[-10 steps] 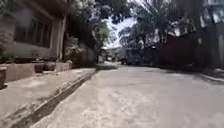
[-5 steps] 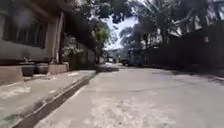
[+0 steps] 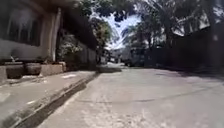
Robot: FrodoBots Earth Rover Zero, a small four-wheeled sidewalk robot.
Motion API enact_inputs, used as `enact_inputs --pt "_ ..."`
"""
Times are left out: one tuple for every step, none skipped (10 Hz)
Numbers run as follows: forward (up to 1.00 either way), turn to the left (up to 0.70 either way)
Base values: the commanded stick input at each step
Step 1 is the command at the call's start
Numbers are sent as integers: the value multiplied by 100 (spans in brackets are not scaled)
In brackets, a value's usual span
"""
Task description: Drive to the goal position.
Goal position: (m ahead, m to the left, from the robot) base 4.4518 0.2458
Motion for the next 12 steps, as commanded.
enact_inputs --pt "100 0" --pt "100 0" --pt "100 0" --pt "100 0" --pt "100 0" --pt "100 -14" --pt "100 -28" --pt "100 -40" --pt "100 -40" --pt "100 -31" --pt "100 0" --pt "100 0"
